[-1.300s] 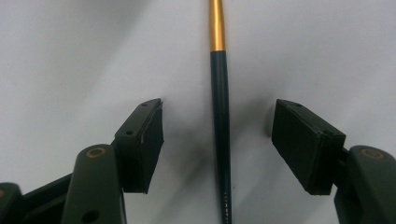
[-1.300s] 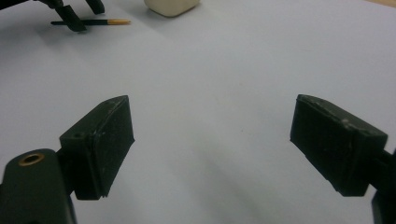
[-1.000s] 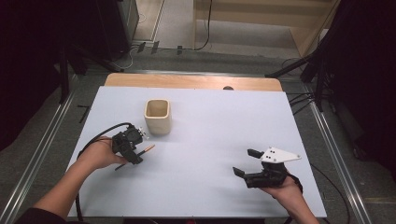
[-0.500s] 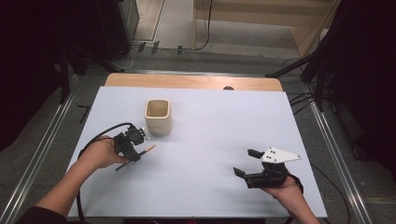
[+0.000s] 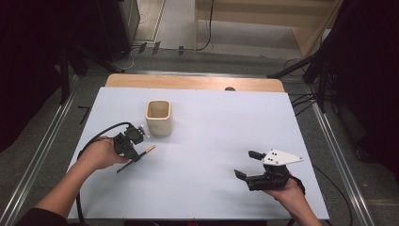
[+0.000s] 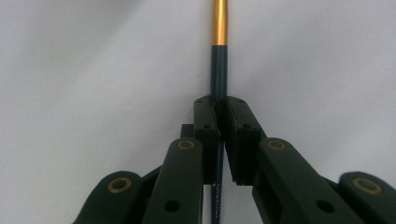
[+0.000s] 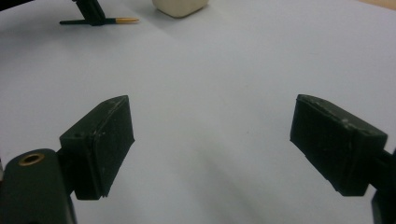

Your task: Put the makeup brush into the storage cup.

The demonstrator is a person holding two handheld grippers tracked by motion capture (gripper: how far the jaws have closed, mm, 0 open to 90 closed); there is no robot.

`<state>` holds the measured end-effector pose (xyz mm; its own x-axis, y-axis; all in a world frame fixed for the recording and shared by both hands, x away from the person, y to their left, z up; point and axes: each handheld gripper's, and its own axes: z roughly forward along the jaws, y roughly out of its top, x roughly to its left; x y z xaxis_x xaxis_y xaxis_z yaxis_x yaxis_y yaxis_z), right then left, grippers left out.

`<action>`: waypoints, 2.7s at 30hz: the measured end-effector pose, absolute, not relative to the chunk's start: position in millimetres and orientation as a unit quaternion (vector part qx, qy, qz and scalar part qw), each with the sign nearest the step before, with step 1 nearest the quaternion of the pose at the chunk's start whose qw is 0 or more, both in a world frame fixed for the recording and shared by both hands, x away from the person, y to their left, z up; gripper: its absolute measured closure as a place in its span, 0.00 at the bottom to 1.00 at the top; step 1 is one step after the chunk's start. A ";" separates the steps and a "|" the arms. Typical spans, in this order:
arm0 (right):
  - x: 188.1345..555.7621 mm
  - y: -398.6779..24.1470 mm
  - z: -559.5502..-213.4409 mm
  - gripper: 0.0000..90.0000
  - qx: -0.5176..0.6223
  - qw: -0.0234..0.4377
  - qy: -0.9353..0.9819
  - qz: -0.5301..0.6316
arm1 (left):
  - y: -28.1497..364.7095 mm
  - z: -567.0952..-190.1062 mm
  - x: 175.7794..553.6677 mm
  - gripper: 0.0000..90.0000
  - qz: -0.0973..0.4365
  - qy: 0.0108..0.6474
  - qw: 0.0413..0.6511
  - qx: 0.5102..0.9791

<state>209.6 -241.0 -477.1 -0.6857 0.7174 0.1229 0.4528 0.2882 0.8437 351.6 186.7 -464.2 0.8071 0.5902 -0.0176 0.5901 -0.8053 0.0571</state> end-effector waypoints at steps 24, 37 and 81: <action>211.7 -241.9 -472.8 0.23 0.369 0.103 0.780 0.494 | 192.2 -413.7 342.2 0.94 -0.077 0.314 0.214 0.922; 210.9 -240.5 -471.8 0.23 0.367 0.107 0.780 0.495 | 190.0 -407.3 335.2 0.94 -0.084 0.318 0.301 0.895; 214.0 -230.6 -464.2 0.23 0.370 0.091 0.763 0.523 | 184.9 -415.1 310.5 0.94 -0.065 0.319 0.475 0.818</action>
